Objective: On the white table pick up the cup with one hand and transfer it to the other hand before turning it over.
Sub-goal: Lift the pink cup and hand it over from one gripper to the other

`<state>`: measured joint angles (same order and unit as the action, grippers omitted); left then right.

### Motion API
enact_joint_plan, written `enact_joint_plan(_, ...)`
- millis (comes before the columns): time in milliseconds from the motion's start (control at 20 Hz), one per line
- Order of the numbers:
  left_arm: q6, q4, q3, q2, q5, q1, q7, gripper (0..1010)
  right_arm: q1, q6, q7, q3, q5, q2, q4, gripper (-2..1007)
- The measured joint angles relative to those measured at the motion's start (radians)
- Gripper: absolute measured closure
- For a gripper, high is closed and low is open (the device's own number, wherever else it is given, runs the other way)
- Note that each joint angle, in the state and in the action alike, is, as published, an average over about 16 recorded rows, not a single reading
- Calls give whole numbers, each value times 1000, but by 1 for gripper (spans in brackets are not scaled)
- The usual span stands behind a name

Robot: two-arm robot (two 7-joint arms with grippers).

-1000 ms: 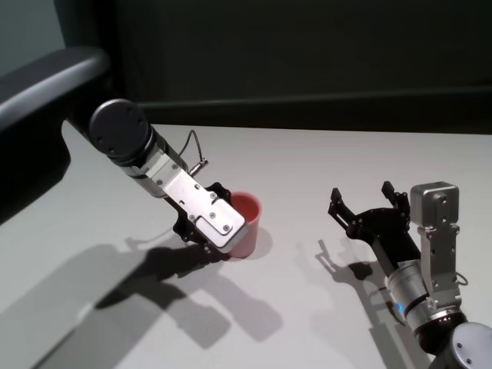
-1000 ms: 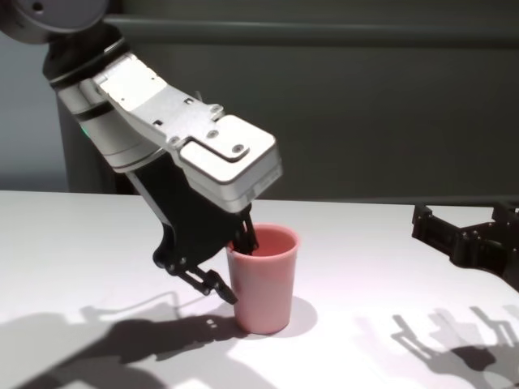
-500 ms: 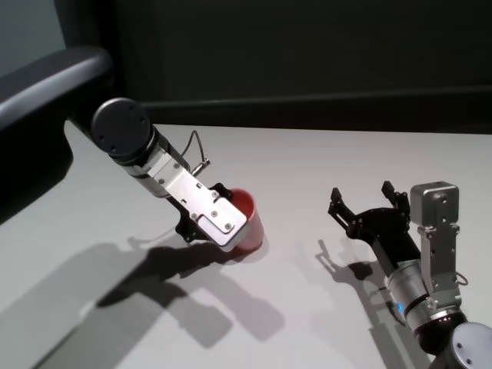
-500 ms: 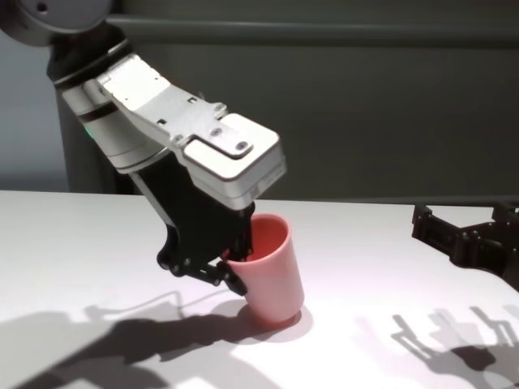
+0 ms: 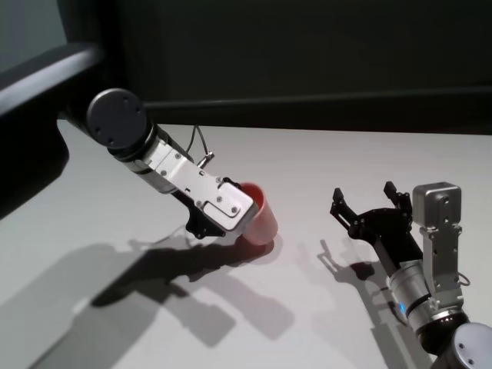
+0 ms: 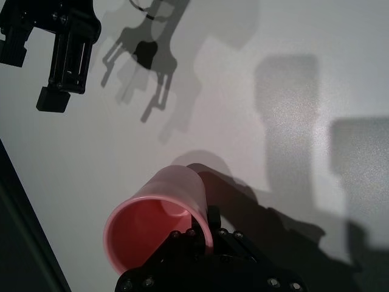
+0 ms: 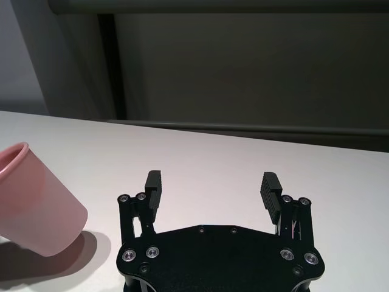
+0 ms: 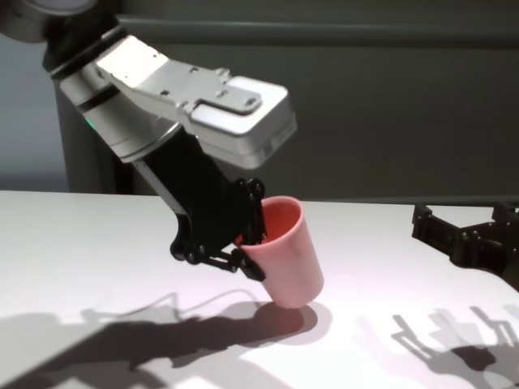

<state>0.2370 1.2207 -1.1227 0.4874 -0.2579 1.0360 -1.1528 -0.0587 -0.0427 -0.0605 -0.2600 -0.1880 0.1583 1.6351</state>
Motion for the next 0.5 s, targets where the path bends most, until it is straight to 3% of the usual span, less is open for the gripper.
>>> enact_joint_plan(200,-27,18,33,20,56,-11,21,964,0,0,0,0,0,0,0,3)
enact_joint_plan(500,-75,47,107,52,167,-42,68,964,0,0,0,0,0,0,0,2)
